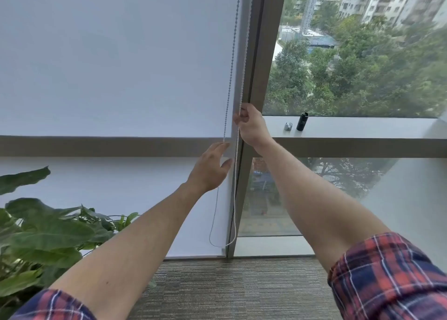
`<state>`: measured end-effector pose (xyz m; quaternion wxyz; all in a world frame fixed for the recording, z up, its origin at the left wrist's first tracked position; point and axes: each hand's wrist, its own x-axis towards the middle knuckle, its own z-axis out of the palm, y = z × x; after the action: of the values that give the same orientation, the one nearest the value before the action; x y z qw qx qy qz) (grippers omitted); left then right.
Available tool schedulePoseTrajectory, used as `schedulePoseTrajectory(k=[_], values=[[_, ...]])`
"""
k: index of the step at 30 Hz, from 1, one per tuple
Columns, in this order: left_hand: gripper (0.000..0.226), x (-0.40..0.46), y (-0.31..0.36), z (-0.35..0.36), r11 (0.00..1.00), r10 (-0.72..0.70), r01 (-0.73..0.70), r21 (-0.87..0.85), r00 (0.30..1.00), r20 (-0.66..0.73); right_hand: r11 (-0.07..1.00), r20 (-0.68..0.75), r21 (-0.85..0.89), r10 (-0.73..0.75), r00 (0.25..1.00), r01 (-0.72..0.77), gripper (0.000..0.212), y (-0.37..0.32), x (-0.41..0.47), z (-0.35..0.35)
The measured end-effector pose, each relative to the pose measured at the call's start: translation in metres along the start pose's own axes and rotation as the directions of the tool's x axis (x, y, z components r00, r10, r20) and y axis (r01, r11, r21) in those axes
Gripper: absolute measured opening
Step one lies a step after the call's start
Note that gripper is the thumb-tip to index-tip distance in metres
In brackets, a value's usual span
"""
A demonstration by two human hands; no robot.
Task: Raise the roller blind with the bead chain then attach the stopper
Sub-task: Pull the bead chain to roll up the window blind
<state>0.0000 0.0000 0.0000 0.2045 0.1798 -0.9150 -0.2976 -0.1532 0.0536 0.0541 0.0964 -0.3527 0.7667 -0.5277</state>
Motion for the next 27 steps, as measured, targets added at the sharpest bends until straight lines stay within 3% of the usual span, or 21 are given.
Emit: schedulePoseTrajectory(k=[2, 6, 13, 17, 22, 27], values=[[0.051, 0.000, -0.002, -0.003, 0.999, -0.026, 0.026, -0.037, 1.000, -0.001, 0.998, -0.068, 0.055, -0.007, 0.998, 0.011, 0.012, -0.005, -0.001, 0.000], [0.051, 0.003, -0.004, -0.002, 0.997, -0.036, 0.036, -0.069, 0.999, 0.011, 0.985, -0.105, 0.173, 0.010, 0.994, 0.009, 0.019, -0.002, -0.015, 0.002], [0.034, 0.008, 0.010, 0.006, 0.986, 0.026, -0.037, -0.164, 0.997, -0.071, 0.992, -0.165, 0.074, -0.091, 0.982, 0.104, 0.023, 0.003, -0.046, 0.001], [0.020, 0.012, 0.019, 0.009, 0.964, -0.047, 0.009, -0.266, 0.989, -0.138, 0.990, -0.186, 0.029, -0.133, 0.974, 0.141, 0.024, 0.010, -0.063, -0.001], [0.019, 0.009, 0.022, 0.015, 0.965, -0.044, 0.026, -0.262, 0.997, -0.064, 0.986, -0.204, -0.003, -0.166, 0.965, 0.169, 0.025, 0.015, -0.074, -0.001], [0.014, 0.012, 0.018, 0.016, 0.958, -0.038, -0.015, -0.287, 0.983, -0.180, 0.985, -0.250, -0.026, -0.170, 0.953, 0.169, 0.023, 0.020, -0.081, 0.000]])
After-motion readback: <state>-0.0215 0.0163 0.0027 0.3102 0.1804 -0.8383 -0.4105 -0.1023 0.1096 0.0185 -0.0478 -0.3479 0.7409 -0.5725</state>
